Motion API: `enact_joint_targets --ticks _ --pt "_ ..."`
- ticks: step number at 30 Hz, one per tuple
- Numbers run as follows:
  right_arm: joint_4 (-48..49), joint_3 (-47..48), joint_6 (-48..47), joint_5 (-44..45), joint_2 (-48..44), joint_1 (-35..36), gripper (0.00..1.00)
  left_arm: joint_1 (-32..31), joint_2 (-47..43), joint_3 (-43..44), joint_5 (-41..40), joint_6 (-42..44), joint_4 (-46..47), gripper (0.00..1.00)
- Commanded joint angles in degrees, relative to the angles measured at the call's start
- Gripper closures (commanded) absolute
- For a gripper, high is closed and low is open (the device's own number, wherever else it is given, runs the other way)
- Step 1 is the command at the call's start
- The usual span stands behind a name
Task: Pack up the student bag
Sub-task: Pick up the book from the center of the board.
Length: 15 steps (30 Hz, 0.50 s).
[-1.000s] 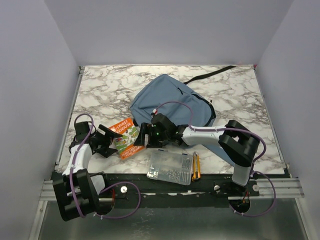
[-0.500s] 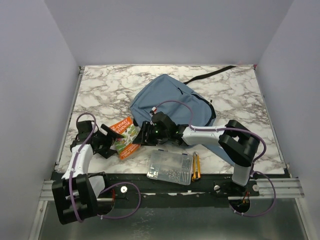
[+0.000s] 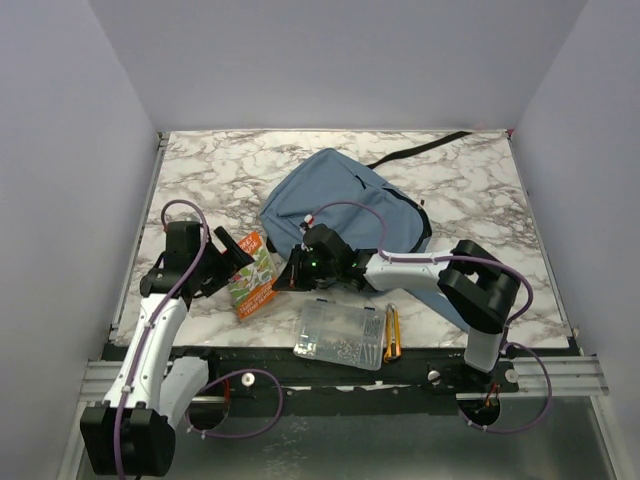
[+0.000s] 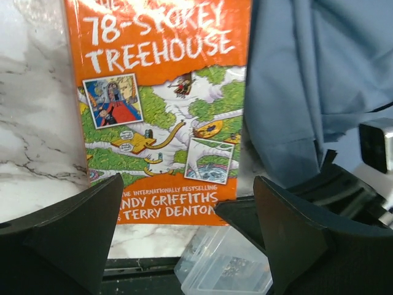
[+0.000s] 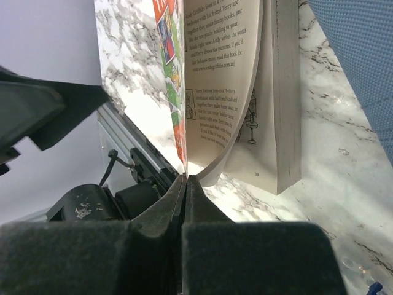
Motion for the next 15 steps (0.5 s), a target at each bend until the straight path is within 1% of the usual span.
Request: enact_joint_targets --ticks 1,2,3,4,5,6,7,8,10,15 --pt "-1.04 0.17 -1.44 1.14 -2.88 0.22 0.99 -0.22 2.20 -0.09 1.86 0.08 -2.43 0.10" --pt "-2.01 0.57 -2.46 1.37 -2.90 0.17 0.98 -0.21 1.65 -0.70 0.52 -0.05 -2.20 0.08" --pt "-3.88 1.28 -3.86 2.15 -2.82 0.17 0.86 -0.15 1.39 -1.35 -0.45 -0.46 -1.87 0.06" --pt "-6.89 2.29 -5.25 3.76 -2.53 0.16 0.67 -0.10 1.08 -2.12 -0.71 -1.00 -1.35 0.05" --pt "-9.96 3.12 -6.67 5.57 -1.90 0.21 0.53 0.00 1.28 -2.61 -0.67 -1.76 -1.13 0.05" --pt "-13.29 4.20 -7.73 6.63 -1.17 0.17 0.40 0.08 1.61 -2.96 -0.34 -2.62 -0.81 0.04" --pt "-15.76 5.03 -8.93 7.15 -0.21 0.21 0.33 0.09 2.40 -3.38 0.36 -3.08 -0.12 0.04" --pt "-16.69 5.72 -9.80 7.25 0.53 0.19 0.30 0.09 3.09 -3.78 0.70 -3.62 0.69 0.04" --pt "-15.81 5.47 -10.55 6.14 2.15 0.13 0.27 0.17 4.75 -4.49 0.26 -4.82 1.38 0.04" --pt "-15.54 6.62 -11.11 4.63 6.01 0.21 0.27 0.17 5.94 -7.78 -2.96 -6.76 3.31 0.04"
